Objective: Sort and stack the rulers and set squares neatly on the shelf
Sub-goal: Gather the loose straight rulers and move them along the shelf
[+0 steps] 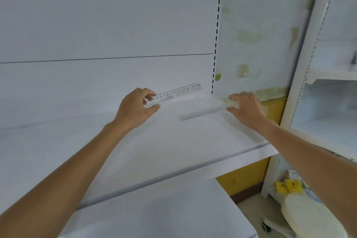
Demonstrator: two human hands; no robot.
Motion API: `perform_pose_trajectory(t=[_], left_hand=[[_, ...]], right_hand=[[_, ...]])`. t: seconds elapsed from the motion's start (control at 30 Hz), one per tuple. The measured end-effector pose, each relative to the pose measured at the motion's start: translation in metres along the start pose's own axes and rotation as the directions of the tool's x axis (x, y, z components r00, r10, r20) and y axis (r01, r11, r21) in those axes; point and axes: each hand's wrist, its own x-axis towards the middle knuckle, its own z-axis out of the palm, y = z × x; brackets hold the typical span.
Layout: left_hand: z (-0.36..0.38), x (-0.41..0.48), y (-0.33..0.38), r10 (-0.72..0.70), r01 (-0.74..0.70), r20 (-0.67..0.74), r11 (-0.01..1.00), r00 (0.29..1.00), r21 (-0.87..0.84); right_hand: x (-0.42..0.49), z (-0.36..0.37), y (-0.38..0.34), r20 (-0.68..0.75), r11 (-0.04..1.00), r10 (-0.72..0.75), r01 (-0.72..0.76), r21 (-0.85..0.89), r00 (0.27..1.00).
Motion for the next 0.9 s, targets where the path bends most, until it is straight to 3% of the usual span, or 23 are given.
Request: perform_pose_trajectory(t=[0.17,0.33,0.67,0.9], left_hand=[[0.008,0.001,0.002,-0.127,0.126,0.025,0.991,0.992,0.046],[0.015,-0.013,0.004,-0.213,0.214,-0.017,0.975,0.977,0.065],[0.02,-0.021,0.026,-0.31,0.314,-0.069,0.947,0.948,0.065],[0.023,-0.023,0.031,-0.341,0.346,-0.072,0.935,0.937,0.079]], right_hand=[[0.046,0.02,0.0,0.205,0.95,-0.284,0.247,0.189,0.937],[0.076,0.022,0.003,0.373,0.871,-0.456,0.318,0.374,0.808],[0.098,0.035,0.007,0.582,0.863,-0.506,0.358,0.358,0.637],[0.102,0.039,0.008,0.569,0.839,-0.541,0.349,0.418,0.619]])
